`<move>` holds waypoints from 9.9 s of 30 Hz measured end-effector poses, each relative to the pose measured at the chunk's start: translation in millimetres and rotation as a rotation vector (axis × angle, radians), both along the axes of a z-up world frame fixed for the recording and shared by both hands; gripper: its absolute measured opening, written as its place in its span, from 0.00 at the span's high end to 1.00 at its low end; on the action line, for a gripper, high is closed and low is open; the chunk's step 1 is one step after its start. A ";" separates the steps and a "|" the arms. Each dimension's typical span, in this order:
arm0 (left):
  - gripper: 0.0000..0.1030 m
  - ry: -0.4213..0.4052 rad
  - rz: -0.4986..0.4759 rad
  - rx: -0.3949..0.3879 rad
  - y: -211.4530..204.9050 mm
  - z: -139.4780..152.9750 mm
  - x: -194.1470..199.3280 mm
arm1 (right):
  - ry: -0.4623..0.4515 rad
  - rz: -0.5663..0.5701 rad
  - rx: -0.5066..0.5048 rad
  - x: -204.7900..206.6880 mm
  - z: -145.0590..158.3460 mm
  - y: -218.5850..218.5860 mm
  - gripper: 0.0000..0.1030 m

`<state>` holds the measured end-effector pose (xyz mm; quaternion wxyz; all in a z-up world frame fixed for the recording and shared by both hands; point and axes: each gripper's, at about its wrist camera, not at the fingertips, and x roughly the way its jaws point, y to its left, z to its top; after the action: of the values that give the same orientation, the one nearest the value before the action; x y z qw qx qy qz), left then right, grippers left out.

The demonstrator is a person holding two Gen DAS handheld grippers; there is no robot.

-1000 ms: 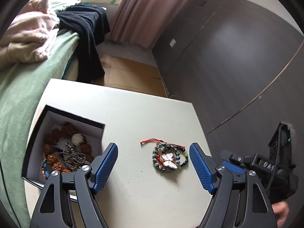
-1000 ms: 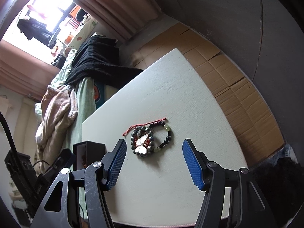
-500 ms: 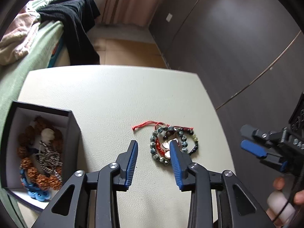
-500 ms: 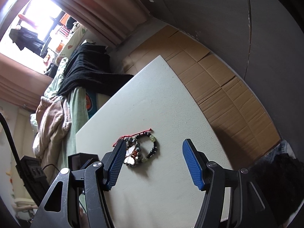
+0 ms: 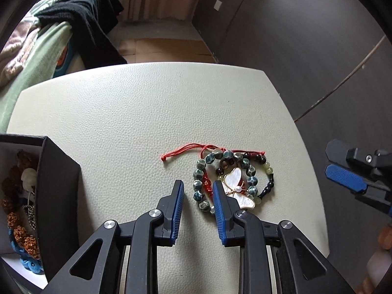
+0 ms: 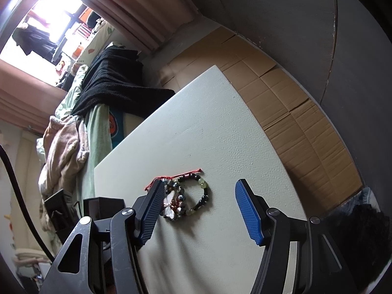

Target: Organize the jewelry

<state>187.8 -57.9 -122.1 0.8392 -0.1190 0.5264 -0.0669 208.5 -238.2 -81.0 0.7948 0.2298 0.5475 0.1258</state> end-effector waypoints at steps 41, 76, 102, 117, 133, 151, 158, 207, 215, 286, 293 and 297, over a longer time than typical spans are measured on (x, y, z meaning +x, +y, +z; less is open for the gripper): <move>0.92 -0.228 0.092 -0.217 101.3 93.2 -53.5 | -0.067 0.308 -0.296 -23.4 -12.8 105.4 0.40; 0.30 -0.299 0.291 -0.202 187.8 120.1 -93.7 | -0.274 0.434 -0.185 -52.6 37.2 146.9 0.58; 0.21 -0.310 0.343 -0.193 208.4 118.3 -101.7 | -0.317 0.388 0.082 -65.7 44.6 170.2 0.30; 0.20 -0.265 0.183 -0.109 118.8 112.8 -84.0 | -0.198 0.183 -0.049 -60.0 41.9 75.1 0.29; 0.42 -0.202 0.041 0.010 36.7 84.5 -44.7 | -0.111 0.012 -0.026 -48.9 33.4 -9.0 0.29; 0.66 -0.046 0.000 0.089 -8.9 19.6 -2.5 | -0.051 -0.030 -0.045 -29.9 16.0 -20.4 0.29; 0.78 -0.017 -0.019 0.145 -18.1 2.9 2.3 | -0.026 -0.001 -0.082 -22.0 6.4 -7.8 0.29; 0.94 -0.249 0.137 -0.145 123.7 107.4 -65.2 | -0.166 0.217 -0.313 -17.3 9.4 78.8 0.91; 0.93 -0.245 0.173 -0.152 142.3 107.9 -78.6 | -0.304 0.258 -0.090 -53.4 54.1 92.1 0.91; 0.05 -0.349 0.243 -0.030 146.3 138.1 -129.8 | -0.282 0.208 -0.087 -85.1 64.4 98.3 0.22; 0.04 -0.370 0.226 0.026 121.3 142.6 -141.3 | -0.286 0.189 -0.194 -100.1 69.1 78.1 0.14; 0.01 -0.390 0.215 0.062 107.3 147.2 -147.3 | -0.293 0.202 -0.227 -106.9 67.9 72.4 0.06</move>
<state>40.4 49.4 25.0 0.9307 -0.1332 0.3403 0.0175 101.6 -165.7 -13.1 0.8700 0.0617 0.4569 0.1744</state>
